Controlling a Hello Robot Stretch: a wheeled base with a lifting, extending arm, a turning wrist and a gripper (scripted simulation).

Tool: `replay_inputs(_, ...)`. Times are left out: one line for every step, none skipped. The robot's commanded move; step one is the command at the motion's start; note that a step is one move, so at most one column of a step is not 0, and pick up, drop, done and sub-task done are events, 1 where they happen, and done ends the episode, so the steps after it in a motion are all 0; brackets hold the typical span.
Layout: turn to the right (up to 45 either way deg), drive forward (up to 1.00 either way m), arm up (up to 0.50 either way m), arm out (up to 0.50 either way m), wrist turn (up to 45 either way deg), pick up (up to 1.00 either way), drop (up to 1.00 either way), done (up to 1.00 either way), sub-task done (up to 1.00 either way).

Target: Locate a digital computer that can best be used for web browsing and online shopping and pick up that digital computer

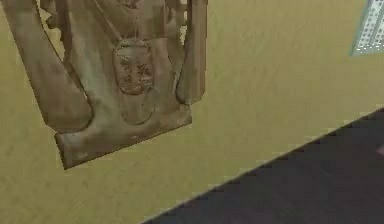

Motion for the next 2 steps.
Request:
replay_inputs(45.0,0.00,0.00,0.00,0.0,0.00,0.00,0.00,0.00)
replay_inputs(15.0,0.00,0.00,0.00,0.0,0.00,0.00,0.00,0.00)
